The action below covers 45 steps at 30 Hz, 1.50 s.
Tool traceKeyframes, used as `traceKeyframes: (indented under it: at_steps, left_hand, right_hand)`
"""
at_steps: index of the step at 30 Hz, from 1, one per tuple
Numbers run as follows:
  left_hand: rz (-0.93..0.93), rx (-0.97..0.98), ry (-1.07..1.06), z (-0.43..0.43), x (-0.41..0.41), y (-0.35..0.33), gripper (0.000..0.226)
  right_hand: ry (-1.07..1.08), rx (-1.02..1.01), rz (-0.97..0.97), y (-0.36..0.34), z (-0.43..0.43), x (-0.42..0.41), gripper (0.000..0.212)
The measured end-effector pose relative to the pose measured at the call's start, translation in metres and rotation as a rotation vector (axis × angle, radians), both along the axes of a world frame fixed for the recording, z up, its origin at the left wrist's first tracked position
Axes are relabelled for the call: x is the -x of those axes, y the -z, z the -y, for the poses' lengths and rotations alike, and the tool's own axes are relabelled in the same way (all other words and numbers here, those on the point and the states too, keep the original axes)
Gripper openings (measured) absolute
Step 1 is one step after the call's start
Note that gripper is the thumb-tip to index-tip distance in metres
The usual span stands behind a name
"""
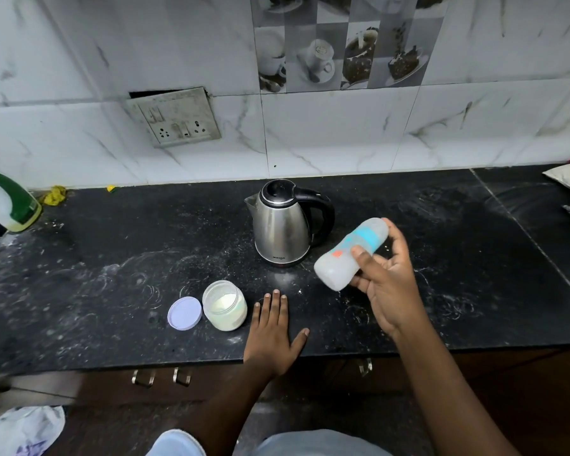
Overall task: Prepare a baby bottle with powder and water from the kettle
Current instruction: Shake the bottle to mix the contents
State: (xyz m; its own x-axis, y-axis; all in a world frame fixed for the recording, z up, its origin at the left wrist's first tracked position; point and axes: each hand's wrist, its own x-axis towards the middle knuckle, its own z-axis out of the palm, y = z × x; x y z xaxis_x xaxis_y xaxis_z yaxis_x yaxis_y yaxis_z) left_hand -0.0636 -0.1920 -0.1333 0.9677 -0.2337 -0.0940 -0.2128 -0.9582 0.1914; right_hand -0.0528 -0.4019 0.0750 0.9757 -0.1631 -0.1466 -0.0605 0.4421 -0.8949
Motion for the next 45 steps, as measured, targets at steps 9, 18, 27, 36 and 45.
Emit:
traceKeyframes:
  at_steps: [9,18,27,36,45]
  left_hand:
    - [-0.029,-0.022,-0.002,0.001,0.0,-0.004,0.096]
    - [-0.027,-0.021,0.0,0.0,0.001,-0.004,0.096]
    - [-0.03,-0.028,0.001,0.0,0.0,-0.002,0.097]
    - [-0.028,-0.03,0.006,-0.001,0.0,-0.002,0.097]
    - [-0.031,-0.038,0.004,0.0,0.0,-0.003,0.097]
  right_hand:
    - [-0.172,0.113,-0.025,0.002,-0.009,0.009,0.089]
    - [-0.091,0.113,0.022,-0.002,0.001,0.004,0.086]
    - [0.166,-0.013,0.049,0.001,0.0,0.003,0.08]
    - [-0.006,0.048,0.019,0.002,-0.013,0.008,0.085]
    - [-0.136,0.18,-0.001,0.003,-0.014,0.012,0.084]
